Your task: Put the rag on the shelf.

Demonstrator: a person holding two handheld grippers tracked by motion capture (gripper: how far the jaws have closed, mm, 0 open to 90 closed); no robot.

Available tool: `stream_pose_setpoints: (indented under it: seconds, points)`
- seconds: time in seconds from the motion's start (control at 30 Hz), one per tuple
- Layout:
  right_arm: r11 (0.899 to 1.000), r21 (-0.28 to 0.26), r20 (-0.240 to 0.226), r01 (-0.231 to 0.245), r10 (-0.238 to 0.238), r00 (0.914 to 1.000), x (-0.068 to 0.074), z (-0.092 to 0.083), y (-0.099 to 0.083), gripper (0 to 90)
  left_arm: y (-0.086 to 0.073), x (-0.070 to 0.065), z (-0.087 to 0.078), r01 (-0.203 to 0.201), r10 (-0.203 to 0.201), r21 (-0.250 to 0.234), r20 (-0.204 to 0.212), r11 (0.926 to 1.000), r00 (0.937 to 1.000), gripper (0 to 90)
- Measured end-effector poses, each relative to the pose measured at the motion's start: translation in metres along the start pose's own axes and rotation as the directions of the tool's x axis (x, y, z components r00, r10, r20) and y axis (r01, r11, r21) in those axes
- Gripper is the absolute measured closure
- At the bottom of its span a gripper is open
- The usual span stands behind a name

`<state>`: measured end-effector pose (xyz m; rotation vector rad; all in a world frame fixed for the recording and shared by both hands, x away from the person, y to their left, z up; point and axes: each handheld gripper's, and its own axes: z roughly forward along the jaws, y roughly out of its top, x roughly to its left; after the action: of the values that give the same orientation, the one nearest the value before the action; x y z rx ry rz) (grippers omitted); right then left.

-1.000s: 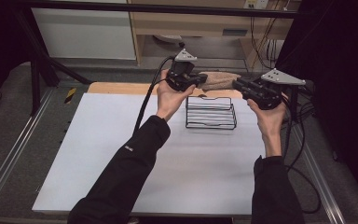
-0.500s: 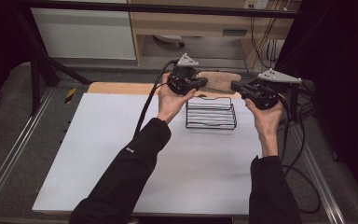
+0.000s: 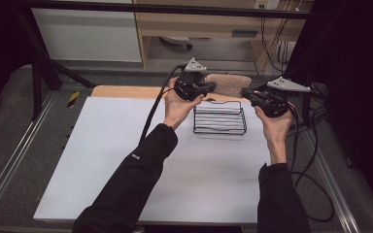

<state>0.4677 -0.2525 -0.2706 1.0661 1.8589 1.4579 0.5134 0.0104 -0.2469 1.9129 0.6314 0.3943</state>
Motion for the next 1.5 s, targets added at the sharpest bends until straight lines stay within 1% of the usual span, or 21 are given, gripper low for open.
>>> stream_pose_setpoints:
  seconds: [0.2,0.27,0.4,0.5,0.57,0.73,0.9,0.93,1.1,1.17,1.23,1.27,1.33,1.43,1.5]
  points:
    - [1.0,-0.019,-0.007,0.01,-0.01,0.9999,0.003,-0.006,0.006,85.5,0.001,-0.002,-0.002,0.0,0.0,-0.001,0.003,1.0,1.0,81.7]
    - [1.0,-0.026,-0.009,0.009,-0.009,0.9999,0.004,-0.008,0.007,84.0,0.002,-0.003,-0.004,0.003,-0.004,0.002,0.006,1.0,1.0,78.5]
    - [0.999,-0.038,-0.012,0.008,-0.009,0.9999,0.006,-0.01,0.009,81.0,0.003,-0.005,-0.009,0.0,0.0,0.001,0.0,1.0,1.0,71.4]
    - [0.999,-0.031,-0.014,0.015,-0.016,0.9998,0.008,-0.012,0.01,76.4,0.003,-0.006,-0.016,-0.008,0.008,-0.008,-0.012,0.9999,0.9999,65.6]
    - [0.999,-0.038,-0.016,0.017,-0.017,0.9997,0.01,-0.013,0.01,73.7,0.001,-0.007,-0.02,-0.007,0.007,-0.007,-0.017,1.0,0.9998,62.2]
    - [0.999,-0.039,-0.02,0.011,-0.011,0.9997,0.012,-0.017,0.01,65.5,-0.004,-0.006,-0.03,-0.014,0.013,-0.007,-0.029,0.9999,0.9995,55.3]
    - [0.999,-0.045,-0.022,-0.002,0.001,0.9998,0.015,-0.022,0.007,54.4,-0.013,-0.005,-0.039,-0.012,0.013,0.015,-0.026,0.9998,0.9996,45.4]
    - [0.999,-0.043,-0.021,-0.001,0.0,0.9998,0.016,-0.022,0.006,52.2,-0.017,-0.005,-0.042,-0.005,0.005,0.019,-0.023,0.9998,0.9997,43.5]
    - [1.0,-0.021,-0.015,-0.001,0.0,0.9999,0.019,-0.024,-0.001,39.8,-0.034,-0.005,-0.05,0.004,-0.003,0.044,-0.02,0.999,0.9998,34.7]
    - [1.0,-0.017,-0.024,-0.008,0.008,0.9997,0.02,-0.025,-0.005,35.7,-0.042,-0.003,-0.055,0.01,-0.009,0.05,-0.02,0.9987,0.9998,31.7]
    - [1.0,-0.008,-0.025,-0.013,0.013,0.9996,0.022,-0.026,-0.009,31.4,-0.052,-0.002,-0.061,0.025,-0.024,0.055,-0.014,0.9982,0.9996,29.2]
    - [1.0,-0.005,-0.026,-0.014,0.014,0.9995,0.023,-0.027,-0.012,29.5,-0.056,-0.002,-0.063,0.028,-0.027,0.059,-0.015,0.9979,0.9995,27.8]
    - [1.0,-0.003,-0.034,-0.022,0.022,0.9992,0.025,-0.029,-0.018,25.5,-0.068,-0.002,-0.071,0.037,-0.036,0.058,-0.021,0.9977,0.9991,25.1]
    - [0.999,0.012,-0.042,-0.033,0.034,0.9986,0.026,-0.03,-0.027,19.3,-0.083,-0.002,-0.08,0.044,-0.042,0.067,-0.026,0.9968,0.9988,20.4]
    - [0.998,0.019,-0.051,-0.053,0.054,0.9972,0.027,-0.031,-0.034,15.8,-0.094,-0.002,-0.087,0.042,-0.04,0.078,-0.034,0.996,0.9986,16.8]
